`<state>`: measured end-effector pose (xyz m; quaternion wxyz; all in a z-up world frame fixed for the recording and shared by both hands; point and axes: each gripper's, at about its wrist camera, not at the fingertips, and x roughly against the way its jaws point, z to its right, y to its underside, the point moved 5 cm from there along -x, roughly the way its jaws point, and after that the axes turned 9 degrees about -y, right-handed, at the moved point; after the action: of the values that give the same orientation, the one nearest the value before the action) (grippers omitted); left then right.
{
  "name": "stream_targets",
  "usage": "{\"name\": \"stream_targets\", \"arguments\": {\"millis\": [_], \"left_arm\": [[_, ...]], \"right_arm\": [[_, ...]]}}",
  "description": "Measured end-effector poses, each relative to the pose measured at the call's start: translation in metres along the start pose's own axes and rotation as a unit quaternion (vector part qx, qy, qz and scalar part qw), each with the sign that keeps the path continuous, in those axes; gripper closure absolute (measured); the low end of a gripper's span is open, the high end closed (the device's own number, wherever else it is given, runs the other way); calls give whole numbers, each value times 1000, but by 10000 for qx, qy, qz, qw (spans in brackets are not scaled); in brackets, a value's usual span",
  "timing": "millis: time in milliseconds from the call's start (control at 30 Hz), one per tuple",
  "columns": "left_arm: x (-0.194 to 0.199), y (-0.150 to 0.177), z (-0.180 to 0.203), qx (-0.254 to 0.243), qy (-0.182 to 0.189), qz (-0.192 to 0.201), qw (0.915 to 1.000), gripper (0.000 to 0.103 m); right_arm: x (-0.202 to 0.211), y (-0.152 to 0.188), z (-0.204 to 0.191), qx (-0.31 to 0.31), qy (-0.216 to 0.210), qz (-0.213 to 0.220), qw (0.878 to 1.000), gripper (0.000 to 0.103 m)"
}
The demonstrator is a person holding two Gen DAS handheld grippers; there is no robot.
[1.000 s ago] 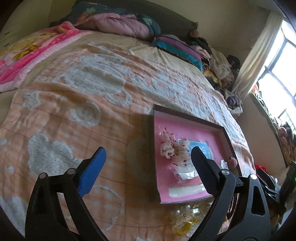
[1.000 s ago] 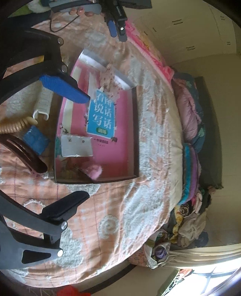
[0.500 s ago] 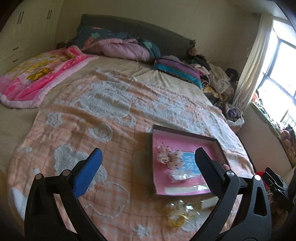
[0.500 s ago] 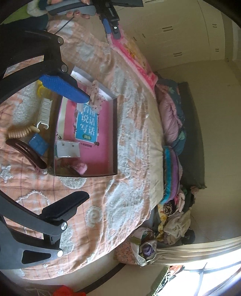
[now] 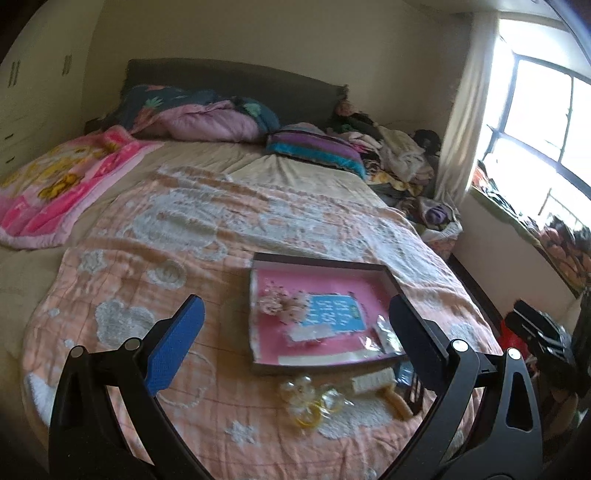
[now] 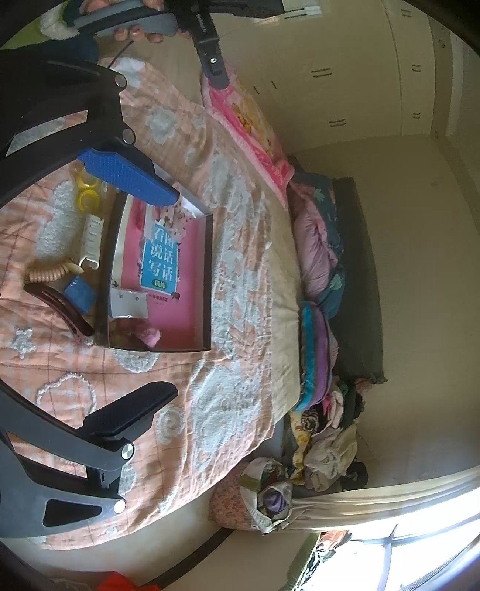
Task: Organize jewelry
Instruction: 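Move both tools back toward the items beside the box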
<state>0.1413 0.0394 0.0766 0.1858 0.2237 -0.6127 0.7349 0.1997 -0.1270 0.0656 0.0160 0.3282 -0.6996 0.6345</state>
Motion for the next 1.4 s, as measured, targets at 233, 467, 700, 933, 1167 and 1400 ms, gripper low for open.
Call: {"name": "stream_targets", "arguments": {"millis": [233,467,700,933,1167,1400], "left_arm": [[14,12,30,-356,69,28,9993,10],[21,31,54,-671,120,-83,9976,10],[22,51,69,-950,136,-235,9951,10],[21,74,70,-1158,48,-431,9923,10],[14,97,65,-1293,-79,-739,9888,10],[9,124,70,-1472,-74,-1025,9838,10]], "right_arm": [[20,1,-1,79,-62,79,9999,8],[35,6,-6,170,-171,57,9997,8],[48,11,-9,223,-198,6,9996,8],[58,21,-9,264,-209,-88,9994,8],[58,42,-9,261,-220,-308,9989,8],[48,66,-10,273,-250,-597,9975,8]]}}
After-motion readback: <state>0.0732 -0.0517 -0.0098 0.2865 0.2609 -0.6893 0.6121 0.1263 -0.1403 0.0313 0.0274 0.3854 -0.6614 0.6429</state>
